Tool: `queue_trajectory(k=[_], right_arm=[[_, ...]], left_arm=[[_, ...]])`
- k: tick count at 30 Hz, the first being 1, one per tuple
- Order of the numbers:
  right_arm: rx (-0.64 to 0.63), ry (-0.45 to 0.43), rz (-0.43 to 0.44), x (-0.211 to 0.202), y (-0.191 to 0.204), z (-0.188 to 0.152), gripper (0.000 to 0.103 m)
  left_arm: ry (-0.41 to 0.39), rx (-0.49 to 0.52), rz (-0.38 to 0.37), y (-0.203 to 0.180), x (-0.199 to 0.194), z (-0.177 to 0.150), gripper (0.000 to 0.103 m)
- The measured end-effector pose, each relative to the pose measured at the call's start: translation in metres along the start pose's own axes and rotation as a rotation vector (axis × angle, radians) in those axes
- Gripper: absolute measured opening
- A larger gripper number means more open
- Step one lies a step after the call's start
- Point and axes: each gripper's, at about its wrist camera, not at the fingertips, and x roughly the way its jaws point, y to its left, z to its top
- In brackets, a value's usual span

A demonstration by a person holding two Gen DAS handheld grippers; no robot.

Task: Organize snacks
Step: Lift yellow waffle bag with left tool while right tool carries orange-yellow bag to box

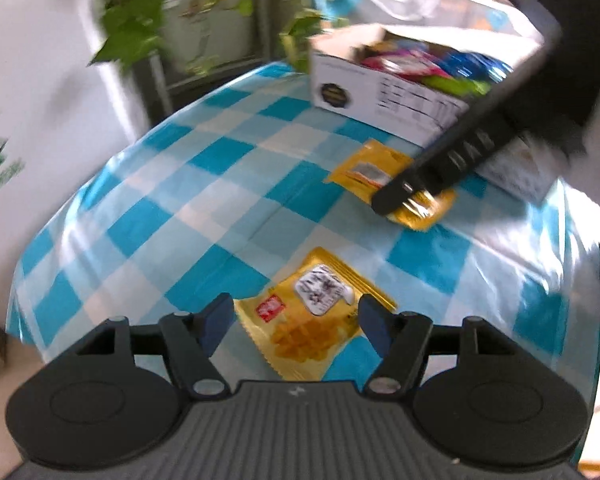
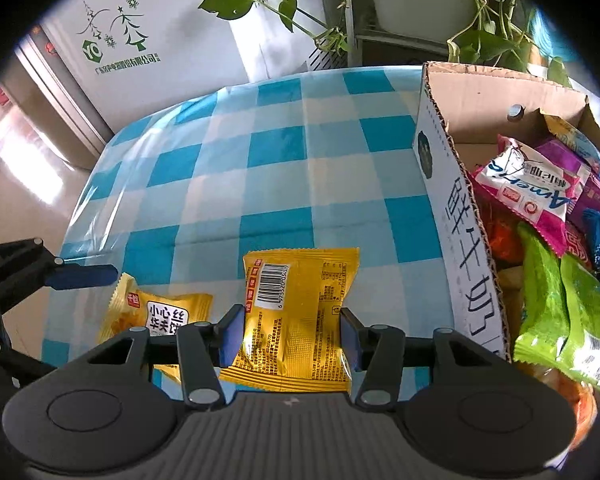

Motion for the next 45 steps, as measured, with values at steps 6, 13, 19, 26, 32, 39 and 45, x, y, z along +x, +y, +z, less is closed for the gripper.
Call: queue_trajectory(k=[6,13,19,26,32,39,45], right_arm=[[0.009,-0.003,0.004,-0.005,-0.004,-0.003,0.056],[0.013,0.001,0.013,-0.005,-0.005,-0.002,0.056],[0.010,0.019,0.009,-0.002,-0.004,-0.003,0.056],[-0.001,0.036,-0.003,0.000,-0.003,-0.005,0.056],[0.009,0.033,0.003,0.000,-0.007,-0.005,0.057],[0.058,0.030,0.026,-0.001,-0.011,-0.003,0.062],[0.032,0.044,-0.009,0.002,-0.004,-0.004,0.064]], left_arm=[[0.014,0.267,-0.028,-0.025,0.003,-0.002,0.073],[0.000,0.343,-0.023,-0.031,0.003,0.004,0.076],[-0.018,0.370,-0.030,-0.032,0.007,0.013,0.076],[0.033,0.391,-0.077,-0.035,0.026,0.026,0.077],[0.049,0.369,-0.082,-0.035,0.029,0.023,0.079],[0.024,0.238,-0.116,-0.027,0.023,0.012,0.063],[0.028,0.168,-0.068,-0.025,0.015,0.007,0.055]])
